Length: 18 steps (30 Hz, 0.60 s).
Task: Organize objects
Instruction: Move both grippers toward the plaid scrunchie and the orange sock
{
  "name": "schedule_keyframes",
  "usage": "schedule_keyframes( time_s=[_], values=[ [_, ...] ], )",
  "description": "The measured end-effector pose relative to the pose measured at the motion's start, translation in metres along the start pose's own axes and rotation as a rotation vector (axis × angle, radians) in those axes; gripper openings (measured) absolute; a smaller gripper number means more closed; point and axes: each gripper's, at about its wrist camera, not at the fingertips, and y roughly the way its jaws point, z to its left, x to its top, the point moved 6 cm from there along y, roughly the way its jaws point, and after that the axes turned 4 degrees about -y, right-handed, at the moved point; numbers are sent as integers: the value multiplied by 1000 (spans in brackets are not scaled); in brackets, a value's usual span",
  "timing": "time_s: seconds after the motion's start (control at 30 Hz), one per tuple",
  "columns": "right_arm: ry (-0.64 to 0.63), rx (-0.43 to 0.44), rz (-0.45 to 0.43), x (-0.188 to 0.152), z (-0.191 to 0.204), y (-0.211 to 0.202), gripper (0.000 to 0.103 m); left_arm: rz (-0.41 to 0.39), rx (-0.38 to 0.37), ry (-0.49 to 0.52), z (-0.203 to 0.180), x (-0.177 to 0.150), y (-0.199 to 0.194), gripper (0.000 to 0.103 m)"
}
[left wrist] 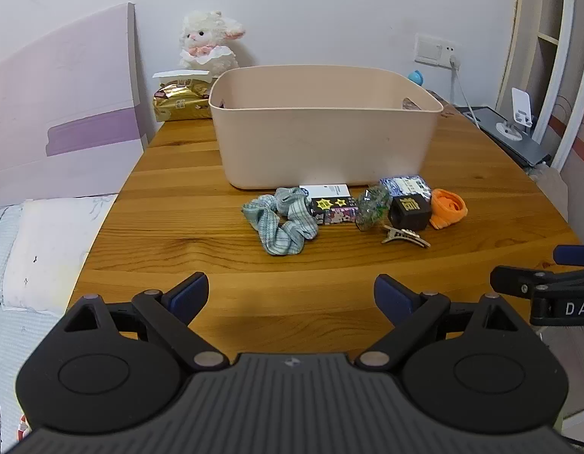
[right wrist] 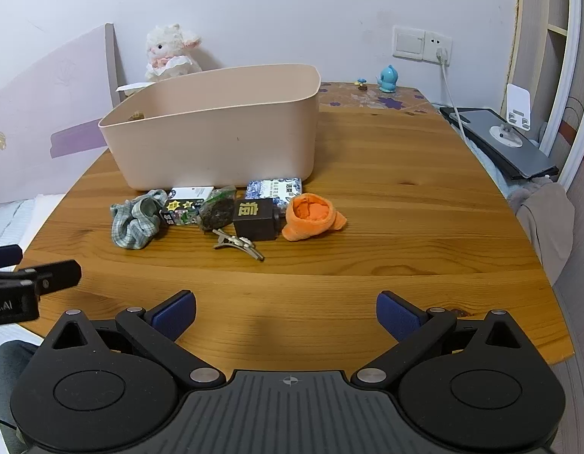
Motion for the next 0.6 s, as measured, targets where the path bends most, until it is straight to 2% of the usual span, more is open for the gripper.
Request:
schedule_keyframes(
  time_s=[0.6],
  values=[
    [-26,-39,-10,11,-13,20,103,14,-8,-43,8,9,22,95]
  ],
)
